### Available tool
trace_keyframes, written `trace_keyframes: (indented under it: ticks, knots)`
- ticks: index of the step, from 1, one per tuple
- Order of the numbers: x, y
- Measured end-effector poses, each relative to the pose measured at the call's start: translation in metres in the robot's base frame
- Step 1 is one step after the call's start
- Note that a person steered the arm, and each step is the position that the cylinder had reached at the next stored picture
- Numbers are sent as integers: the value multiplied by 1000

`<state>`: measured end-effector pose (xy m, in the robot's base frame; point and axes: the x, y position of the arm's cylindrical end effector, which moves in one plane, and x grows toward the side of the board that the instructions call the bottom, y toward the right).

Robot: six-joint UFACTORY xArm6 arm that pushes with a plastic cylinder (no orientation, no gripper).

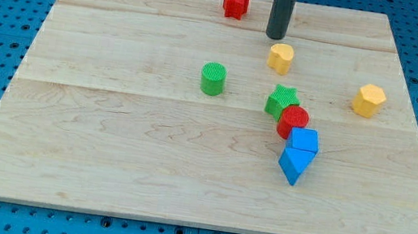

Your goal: Separate group of blocks

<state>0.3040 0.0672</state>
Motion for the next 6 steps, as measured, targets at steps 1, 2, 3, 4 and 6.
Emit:
trace_keyframes:
  ticks: [1,2,3,4,6]
  knots:
    - [57,-10]
    - [85,-16]
    - [100,-6]
    - [150,33]
    - [195,31]
